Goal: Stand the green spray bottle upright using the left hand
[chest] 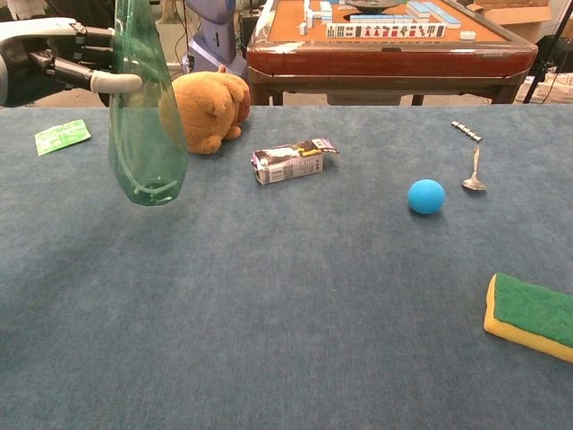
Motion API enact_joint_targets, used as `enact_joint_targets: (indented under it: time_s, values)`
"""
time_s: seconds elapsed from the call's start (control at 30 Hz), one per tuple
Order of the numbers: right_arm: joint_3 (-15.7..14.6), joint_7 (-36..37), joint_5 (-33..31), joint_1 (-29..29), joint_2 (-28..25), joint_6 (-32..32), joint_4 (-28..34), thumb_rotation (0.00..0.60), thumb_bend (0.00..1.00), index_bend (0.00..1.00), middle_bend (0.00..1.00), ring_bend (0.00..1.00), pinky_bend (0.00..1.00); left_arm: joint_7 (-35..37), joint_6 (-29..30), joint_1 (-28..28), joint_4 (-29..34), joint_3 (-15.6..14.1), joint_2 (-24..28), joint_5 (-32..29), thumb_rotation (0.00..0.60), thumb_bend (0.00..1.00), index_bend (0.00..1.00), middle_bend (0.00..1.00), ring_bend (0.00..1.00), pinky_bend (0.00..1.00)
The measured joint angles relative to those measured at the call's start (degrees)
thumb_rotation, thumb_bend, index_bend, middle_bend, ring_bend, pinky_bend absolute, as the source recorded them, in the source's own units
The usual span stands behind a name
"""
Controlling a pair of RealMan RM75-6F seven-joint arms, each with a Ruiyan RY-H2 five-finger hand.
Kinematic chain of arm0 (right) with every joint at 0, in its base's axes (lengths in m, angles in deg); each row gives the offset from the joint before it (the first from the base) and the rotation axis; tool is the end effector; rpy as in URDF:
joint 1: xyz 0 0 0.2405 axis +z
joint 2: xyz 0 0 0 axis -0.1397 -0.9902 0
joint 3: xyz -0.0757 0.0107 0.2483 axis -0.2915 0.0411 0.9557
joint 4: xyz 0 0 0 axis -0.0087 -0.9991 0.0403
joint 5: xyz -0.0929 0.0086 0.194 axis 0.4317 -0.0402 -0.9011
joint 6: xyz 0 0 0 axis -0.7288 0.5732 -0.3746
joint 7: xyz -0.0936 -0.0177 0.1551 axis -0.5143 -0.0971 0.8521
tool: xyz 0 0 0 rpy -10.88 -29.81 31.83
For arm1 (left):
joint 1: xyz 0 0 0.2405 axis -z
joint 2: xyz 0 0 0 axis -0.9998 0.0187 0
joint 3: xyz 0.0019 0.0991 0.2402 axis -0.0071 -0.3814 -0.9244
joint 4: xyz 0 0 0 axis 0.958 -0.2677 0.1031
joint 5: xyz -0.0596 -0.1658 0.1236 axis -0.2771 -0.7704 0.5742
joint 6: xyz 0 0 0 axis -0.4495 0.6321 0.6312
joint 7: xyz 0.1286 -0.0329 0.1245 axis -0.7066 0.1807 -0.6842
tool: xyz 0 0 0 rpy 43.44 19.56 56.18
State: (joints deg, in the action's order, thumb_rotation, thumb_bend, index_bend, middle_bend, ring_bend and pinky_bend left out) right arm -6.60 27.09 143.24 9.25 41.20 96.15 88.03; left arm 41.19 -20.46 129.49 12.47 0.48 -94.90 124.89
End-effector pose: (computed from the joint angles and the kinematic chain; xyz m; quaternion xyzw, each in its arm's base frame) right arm -0.3141 -0.1934 0.1770 0.6034 -0.3866 0.3694 0.5916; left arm -0.1566 0.4175 0.0675 -0.5058 -0.6297 -0.5371 0.2433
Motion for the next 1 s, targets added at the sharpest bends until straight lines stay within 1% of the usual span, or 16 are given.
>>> enact_joint_targets:
  time_s: [0.13, 0.3, 0.47, 0.57, 0.7, 0.77, 0.83, 0.93, 1.0]
  values:
    - [0.05, -0.1, -0.07, -0.01, 0.0, 0.01, 0.06, 0.6, 0.27, 0.11, 0.05, 0.0, 0.0, 3.65, 0.11, -0.81, -3.68, 0.12, -2.33, 2.51, 0.6, 0.33, 0.39, 0.43, 0.16, 0.0]
    - [0.11, -0.25, -0.42, 0.07, -0.04, -0.32, 0.2, 0.6, 0.27, 0.11, 0.05, 0.0, 0.0, 7.09, 2.42, -1.52, -9.99, -0.61, -6.68, 6.38, 0.6, 0.33, 0.38, 0.41, 0.16, 0.0]
    - [0.13, -0.64, -0.41, 0.02, -0.15, -0.22, 0.51, 0.6, 0.27, 0.11, 0.05, 0.0, 0.0, 8.27, 5.01, -1.83, -15.88, -1.8, -10.2, 9.59, 0.6, 0.33, 0.37, 0.4, 0.16, 0.0]
    - [0.14, -0.85, -0.49, 0.02, -0.17, -0.28, 0.66, 0.6, 0.27, 0.11, 0.05, 0.0, 0.0, 8.61, 5.9, -1.88, -18.76, -2.8, -11.79, 11.11, 0.6, 0.33, 0.34, 0.36, 0.14, 0.0]
    - [0.14, -0.94, -0.57, -0.04, -0.23, -0.25, 0.73, 0.6, 0.27, 0.11, 0.05, 0.0, 0.0, 9.53, 5.52, -1.82, -20.0, -4.05, -11.86, 12.36, 0.6, 0.33, 0.28, 0.24, 0.08, 0.0]
    - [0.17, -0.96, -0.59, -0.05, -0.24, -0.22, 0.74, 0.6, 0.27, 0.11, 0.05, 0.0, 0.0, 9.75, 5.07, -1.79, -20.02, -4.33, -11.49, 12.51, 0.6, 0.32, 0.23, 0.17, 0.04, 0.0]
    - [0.17, -0.91, -0.55, -0.05, -0.24, -0.21, 0.73, 0.6, 0.27, 0.11, 0.05, 0.0, 0.0, 10.08, 4.84, -1.84, -19.81, -4.68, -10.71, 12.83, 0.6, 0.32, 0.18, 0.13, 0.02, 0.0]
    - [0.16, -0.74, -0.54, -0.04, -0.18, -0.25, 0.61, 0.6, 0.27, 0.11, 0.05, 0.0, 0.0, 10.65, 5.01, -2.09, -19.49, -5.1, -9.65, 13.33, 0.6, 0.32, 0.07, 0.06, 0.0, 0.0]
    - [0.18, -0.66, -0.5, -0.03, -0.19, -0.23, 0.58, 0.6, 0.27, 0.11, 0.06, 0.0, 0.0, 11.07, 5.08, -2.23, -19.19, -5.2, -9.11, 13.4, 0.6, 0.32, 0.02, 0.03, 0.0, 0.0]
